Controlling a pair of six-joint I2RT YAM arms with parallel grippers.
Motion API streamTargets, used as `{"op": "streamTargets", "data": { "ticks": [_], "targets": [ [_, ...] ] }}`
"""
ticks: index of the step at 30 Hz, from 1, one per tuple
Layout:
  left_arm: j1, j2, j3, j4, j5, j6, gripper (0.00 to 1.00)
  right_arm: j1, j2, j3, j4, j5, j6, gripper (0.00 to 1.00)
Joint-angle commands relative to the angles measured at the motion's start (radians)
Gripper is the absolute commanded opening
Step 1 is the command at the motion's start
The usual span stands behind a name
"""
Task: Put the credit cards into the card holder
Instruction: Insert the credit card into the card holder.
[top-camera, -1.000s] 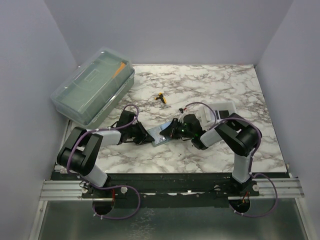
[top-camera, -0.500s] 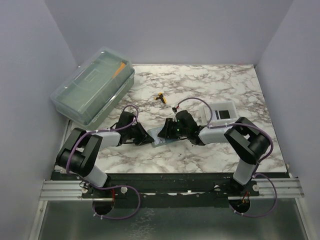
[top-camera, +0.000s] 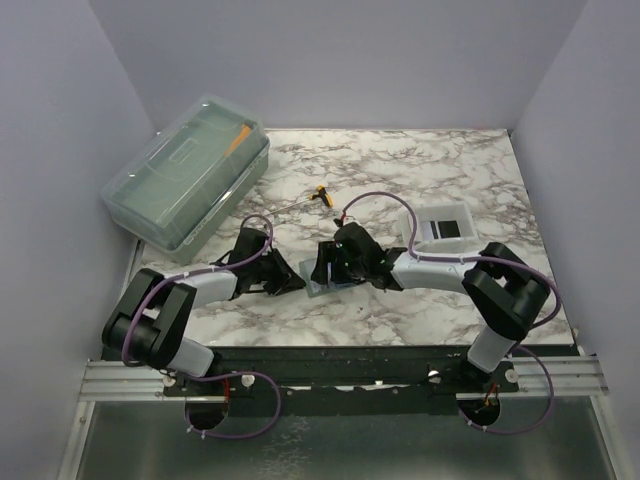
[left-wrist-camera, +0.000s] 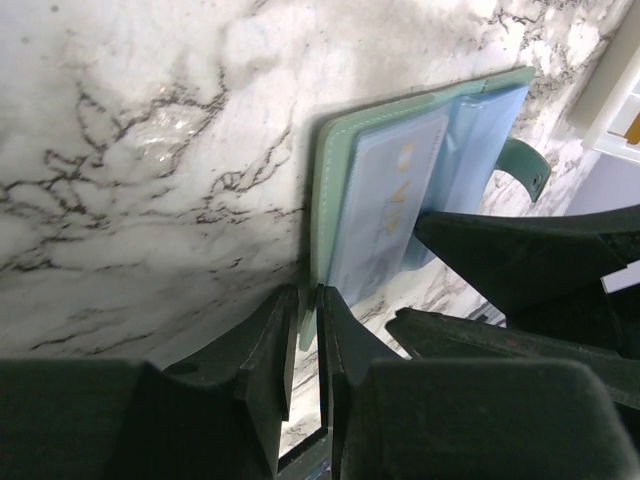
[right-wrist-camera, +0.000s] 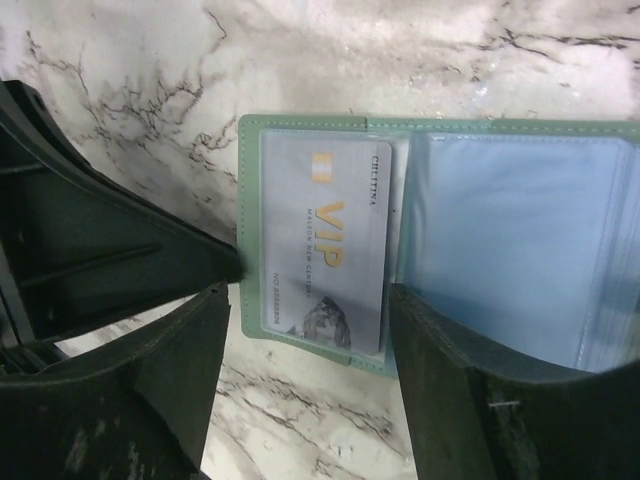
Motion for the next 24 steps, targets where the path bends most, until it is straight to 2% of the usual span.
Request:
{"op": "streamTargets", "data": {
  "ticks": [1, 8, 16, 19, 21, 24],
  "targets": [
    [-0.003, -0.058, -0.051, -0.168, -0.144, 0.04, 0.25, 0.003, -0.042, -0.006, -0.129, 0.051, -0.045, 0.7],
    [-0.004, -0.159, -0.061, -0.227, -0.177, 0.061, 0.32, 0.003, 0.001, 0.015, -0.094, -0.017, -0.039, 0.71],
    [-0.012, -0.05, -0.019, -0.165, -0.117, 0.076, 0.26, 0.022, 0.071, 0.049, 0.007, -0.13, -0.046, 0.64],
    [-0.013, -0.054, -0.012, -0.169, -0.125, 0.08, 0.23, 0.034, 0.084, 0.076, 0.025, -0.173, -0.042, 0.64],
    [-0.013, -0.119, -0.015, -0.224, -0.19, 0.073, 0.23, 0.033, 0.049, 0.073, 0.031, -0.166, -0.031, 0.65],
    [-0.01, -0.289, -0.021, -0.331, -0.297, 0.072, 0.3, -0.004, -0.049, 0.078, -0.059, -0.101, -0.047, 0.68]
  ]
}}
